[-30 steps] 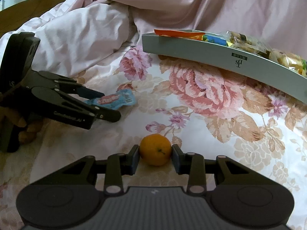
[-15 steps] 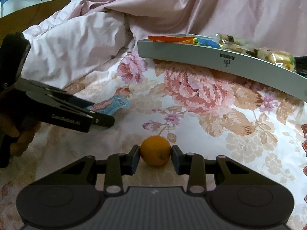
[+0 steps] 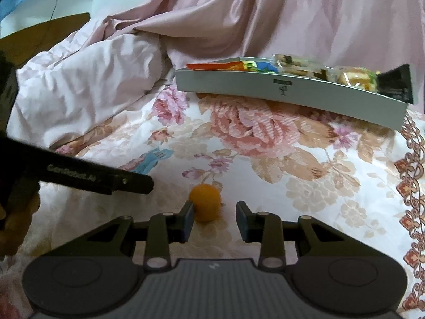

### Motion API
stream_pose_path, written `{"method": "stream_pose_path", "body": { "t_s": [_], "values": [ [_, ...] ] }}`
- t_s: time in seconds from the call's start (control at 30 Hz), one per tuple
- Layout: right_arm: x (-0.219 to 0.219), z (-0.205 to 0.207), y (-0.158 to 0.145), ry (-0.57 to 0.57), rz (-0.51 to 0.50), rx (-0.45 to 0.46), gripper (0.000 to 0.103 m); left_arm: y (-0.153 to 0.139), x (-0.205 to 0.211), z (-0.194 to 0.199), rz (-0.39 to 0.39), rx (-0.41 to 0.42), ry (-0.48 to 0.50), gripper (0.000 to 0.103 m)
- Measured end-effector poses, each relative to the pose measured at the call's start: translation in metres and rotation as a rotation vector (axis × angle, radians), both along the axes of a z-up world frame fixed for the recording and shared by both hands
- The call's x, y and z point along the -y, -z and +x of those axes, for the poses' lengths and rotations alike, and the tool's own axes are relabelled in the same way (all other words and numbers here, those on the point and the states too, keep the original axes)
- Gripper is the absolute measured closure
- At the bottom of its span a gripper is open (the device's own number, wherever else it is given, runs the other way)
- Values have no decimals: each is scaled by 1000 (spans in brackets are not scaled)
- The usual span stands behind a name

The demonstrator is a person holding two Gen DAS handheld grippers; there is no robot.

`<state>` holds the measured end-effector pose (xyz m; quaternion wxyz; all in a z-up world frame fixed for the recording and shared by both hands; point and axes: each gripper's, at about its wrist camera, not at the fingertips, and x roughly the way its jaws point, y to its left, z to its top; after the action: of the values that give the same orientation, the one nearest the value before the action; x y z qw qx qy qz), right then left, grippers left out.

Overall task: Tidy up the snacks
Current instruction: 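Lift the orange with the right tool while the left tool lifts the blue packet, then carry both snacks over the grey box and lower them inside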

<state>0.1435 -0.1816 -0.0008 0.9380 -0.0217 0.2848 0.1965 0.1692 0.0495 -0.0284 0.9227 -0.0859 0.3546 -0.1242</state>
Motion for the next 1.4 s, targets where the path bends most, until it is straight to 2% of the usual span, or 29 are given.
{"method": "stream_pose_path", "body": {
  "t_s": [0.13,0.23,0.5,0.6,0.73,0.8,1.07,1.23,1.4],
  "values": [
    [5,3,2,5,19,-20,66,-1,1,-7,-27,8,-46,43],
    [-1,5,4,-26,28,-28,59,-2,-4,-9,-28,12,-100,43],
    [-40,23,6,-135,-25,-7,51,-2,-30,-4,-61,11,-222,43],
    [-56,33,7,-175,-67,-27,51,-1,-37,-2,-73,10,-244,43],
    [-60,41,10,-183,-50,-52,54,1,-40,0,-80,8,-252,43],
    [-60,42,12,-179,-53,-57,62,2,-40,0,-78,7,-249,43],
    [-49,38,8,-152,-17,-37,63,-1,-35,0,-73,27,-239,43],
    [-35,37,-11,-130,2,14,63,-16,-29,6,-80,56,-227,43],
    [-14,44,-42,-98,29,79,63,-46,-18,25,-97,118,-203,43]
  ]
}}
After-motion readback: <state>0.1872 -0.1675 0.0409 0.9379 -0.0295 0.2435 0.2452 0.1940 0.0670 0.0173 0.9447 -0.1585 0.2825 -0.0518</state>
